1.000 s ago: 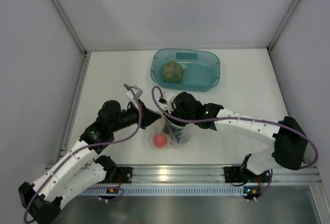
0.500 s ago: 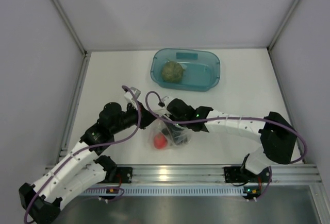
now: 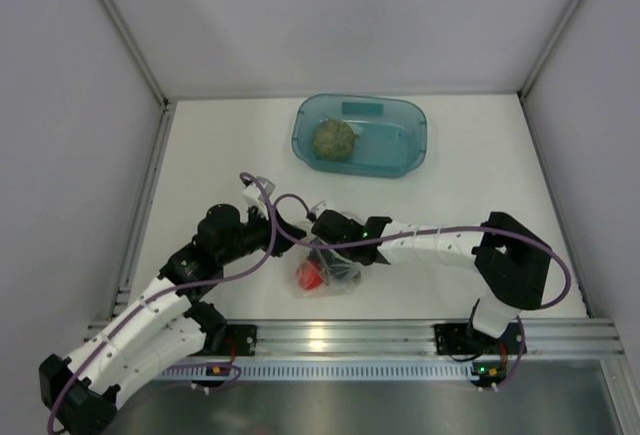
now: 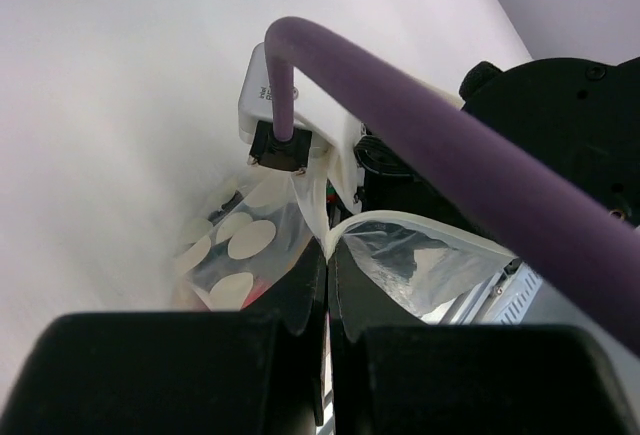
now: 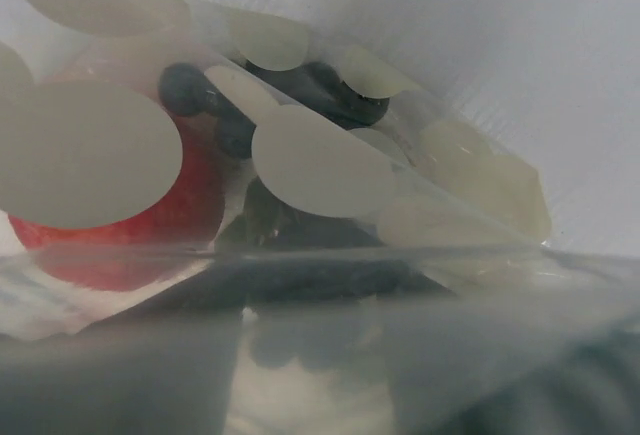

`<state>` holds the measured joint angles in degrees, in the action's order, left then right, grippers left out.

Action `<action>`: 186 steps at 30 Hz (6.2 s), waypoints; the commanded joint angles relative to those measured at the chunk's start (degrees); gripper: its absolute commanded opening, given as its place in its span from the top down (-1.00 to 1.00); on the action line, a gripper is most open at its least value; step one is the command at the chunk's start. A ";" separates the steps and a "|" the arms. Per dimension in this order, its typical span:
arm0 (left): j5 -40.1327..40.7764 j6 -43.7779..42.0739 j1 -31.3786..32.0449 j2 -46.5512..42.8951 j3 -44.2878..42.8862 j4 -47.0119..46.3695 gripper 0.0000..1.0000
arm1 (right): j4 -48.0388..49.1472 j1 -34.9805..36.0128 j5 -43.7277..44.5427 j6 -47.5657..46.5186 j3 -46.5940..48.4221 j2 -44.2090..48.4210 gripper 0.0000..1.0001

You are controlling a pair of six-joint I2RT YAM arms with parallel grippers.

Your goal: Open the zip-top bag and remove the fake food

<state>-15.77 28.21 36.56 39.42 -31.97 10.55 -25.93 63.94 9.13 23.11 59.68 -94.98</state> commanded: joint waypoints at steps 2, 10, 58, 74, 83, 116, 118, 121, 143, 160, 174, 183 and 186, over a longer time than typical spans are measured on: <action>-0.49 -0.08 0.27 -0.04 -0.20 -2.11 1.00 | -1.49 1.97 3.27 1.32 1.67 -1.96 -0.11; -0.84 -0.17 0.27 -0.22 -0.03 -2.20 1.00 | -0.79 2.33 3.27 1.41 2.28 -5.74 0.18; 0.39 -0.43 0.45 -1.19 0.06 -2.11 1.00 | -6.15 2.06 4.94 -1.49 10.36 28.09 0.97; 0.30 -0.52 0.45 -1.63 -0.11 -2.20 1.00 | -9.93 -1.88 11.00 -6.50 20.47 30.73 1.00; 0.39 -0.52 0.45 -2.50 -0.03 -2.02 1.00 | -9.49 -21.65 -0.14 -10.10 27.94 22.31 0.99; -0.49 0.10 0.53 -4.79 -3.63 0.96 1.00 | -4.91 -46.36 -8.77 -12.92 56.15 -29.74 0.26; -0.58 -0.08 0.53 -4.70 -3.98 1.32 1.00 | -5.18 -46.37 -8.86 -12.74 56.25 -29.13 0.00; -0.84 0.09 0.53 -4.44 -4.16 1.23 1.00 | -5.88 -46.37 -8.86 -13.00 56.42 -27.29 -0.18; -1.54 -3.24 0.53 2.24 -11.01 3.60 1.00 | -5.54 -22.48 -28.55 -11.52 18.31 19.64 0.58; -0.67 -6.14 1.24 8.31 -11.54 3.52 1.00 | -2.20 -14.81 -24.24 -8.70 4.58 26.78 0.95; -1.37 -5.36 2.12 6.20 -10.40 3.52 1.00 | 2.73 -10.15 -20.47 -7.91 4.92 21.16 0.96; -0.75 -5.18 2.20 4.79 -9.96 3.52 1.00 | 2.91 -8.84 -17.74 -7.29 3.68 25.10 0.98; -0.67 -5.18 2.20 5.14 -9.96 3.52 1.00 | -0.34 -8.92 -15.11 -8.17 6.32 26.60 0.98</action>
<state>-16.80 22.81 38.44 45.12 -41.58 15.14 -25.65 54.26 -8.97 15.42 62.35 -71.94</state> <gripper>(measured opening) 0.014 0.011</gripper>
